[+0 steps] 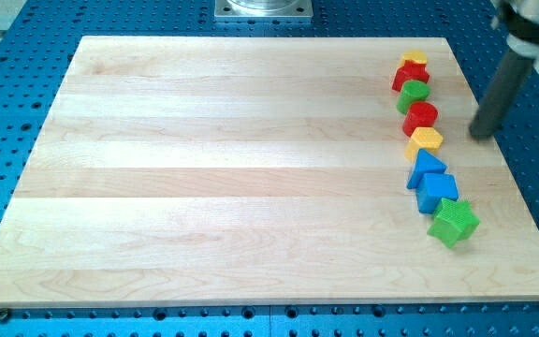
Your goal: Place the red circle in the bottom center
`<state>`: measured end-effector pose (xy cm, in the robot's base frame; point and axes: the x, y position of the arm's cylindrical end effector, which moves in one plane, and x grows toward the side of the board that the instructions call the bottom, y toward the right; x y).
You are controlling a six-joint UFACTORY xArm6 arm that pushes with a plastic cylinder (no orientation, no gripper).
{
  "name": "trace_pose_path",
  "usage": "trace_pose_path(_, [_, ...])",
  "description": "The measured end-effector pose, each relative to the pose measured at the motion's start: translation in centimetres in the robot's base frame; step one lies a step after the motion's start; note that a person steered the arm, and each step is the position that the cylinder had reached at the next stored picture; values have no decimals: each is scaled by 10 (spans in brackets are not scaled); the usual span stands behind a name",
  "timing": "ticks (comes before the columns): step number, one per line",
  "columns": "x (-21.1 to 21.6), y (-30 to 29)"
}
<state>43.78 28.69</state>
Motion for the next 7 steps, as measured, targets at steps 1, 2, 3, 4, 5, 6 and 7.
trace_pose_path(1, [66, -8])
trace_pose_path(2, [71, -11])
trace_pose_path(3, [58, -11])
trace_pose_path(4, [30, -10])
trace_pose_path(5, [15, -9])
trace_pose_path(6, [4, -9])
trace_pose_path(7, [-18, -17])
